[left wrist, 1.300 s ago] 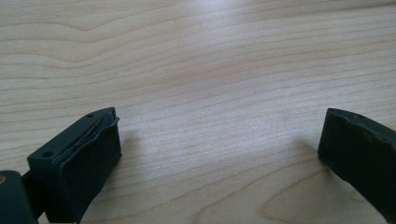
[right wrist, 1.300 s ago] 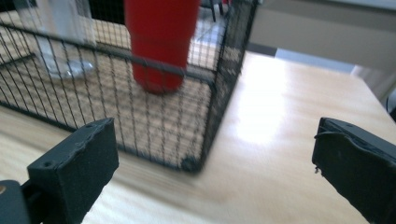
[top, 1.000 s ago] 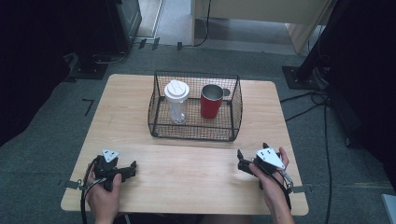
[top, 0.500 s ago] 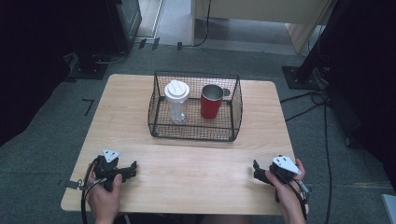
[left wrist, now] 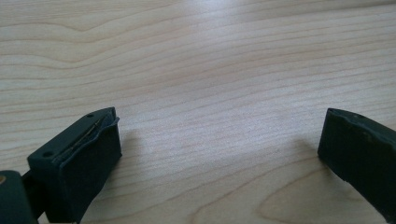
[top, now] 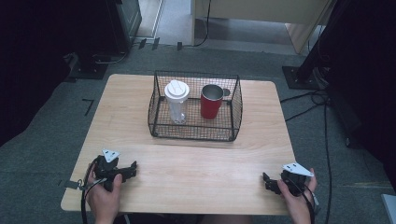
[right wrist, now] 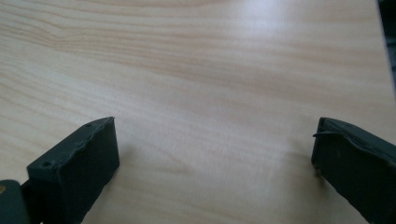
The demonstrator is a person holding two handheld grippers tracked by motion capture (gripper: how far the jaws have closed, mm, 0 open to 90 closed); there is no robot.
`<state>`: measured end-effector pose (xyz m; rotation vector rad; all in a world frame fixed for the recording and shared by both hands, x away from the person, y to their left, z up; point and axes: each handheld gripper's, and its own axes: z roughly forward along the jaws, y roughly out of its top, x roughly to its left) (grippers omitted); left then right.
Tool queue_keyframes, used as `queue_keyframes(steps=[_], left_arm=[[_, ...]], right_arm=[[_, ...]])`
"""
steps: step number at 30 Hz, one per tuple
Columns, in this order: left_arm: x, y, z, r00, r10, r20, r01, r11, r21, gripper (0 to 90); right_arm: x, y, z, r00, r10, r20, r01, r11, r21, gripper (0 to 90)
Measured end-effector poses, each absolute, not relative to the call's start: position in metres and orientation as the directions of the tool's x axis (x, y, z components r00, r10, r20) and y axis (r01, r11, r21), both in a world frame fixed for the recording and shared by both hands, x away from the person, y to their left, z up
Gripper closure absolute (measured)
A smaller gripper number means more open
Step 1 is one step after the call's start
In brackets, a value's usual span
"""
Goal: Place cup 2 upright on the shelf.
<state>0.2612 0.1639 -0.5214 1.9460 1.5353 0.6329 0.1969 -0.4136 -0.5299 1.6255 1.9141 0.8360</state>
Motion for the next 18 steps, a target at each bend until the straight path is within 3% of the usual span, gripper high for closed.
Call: queue_keyframes(steps=[18], left_arm=[[0.2614,0.1640,-0.5213,0.227,0.974,0.014,0.701,-0.174,0.691,0.0]], right_arm=[[0.1937,-0.4142,-0.5300,-0.145,0.989,0.026,0.691,0.083,0.718,0.0]])
